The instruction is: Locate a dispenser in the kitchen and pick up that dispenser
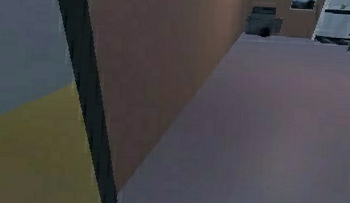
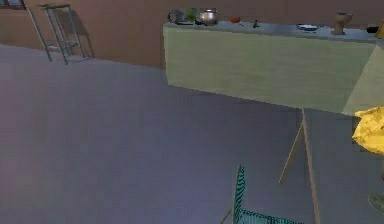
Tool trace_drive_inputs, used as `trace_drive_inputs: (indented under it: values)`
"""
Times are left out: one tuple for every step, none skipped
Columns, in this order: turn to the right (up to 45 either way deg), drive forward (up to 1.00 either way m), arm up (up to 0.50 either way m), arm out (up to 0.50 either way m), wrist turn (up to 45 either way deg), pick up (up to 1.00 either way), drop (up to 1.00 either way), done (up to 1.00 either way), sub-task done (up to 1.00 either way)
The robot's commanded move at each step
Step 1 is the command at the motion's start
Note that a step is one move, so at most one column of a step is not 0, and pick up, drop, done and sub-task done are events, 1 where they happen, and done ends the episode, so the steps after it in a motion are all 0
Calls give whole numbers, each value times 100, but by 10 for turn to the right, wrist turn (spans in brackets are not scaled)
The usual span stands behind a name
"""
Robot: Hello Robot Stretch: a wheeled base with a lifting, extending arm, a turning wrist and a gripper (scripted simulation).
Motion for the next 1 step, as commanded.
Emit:
trace_drive_inputs:
  values:
    - [0, 30, 0, 0, 0, 0, 0, 0, 0]
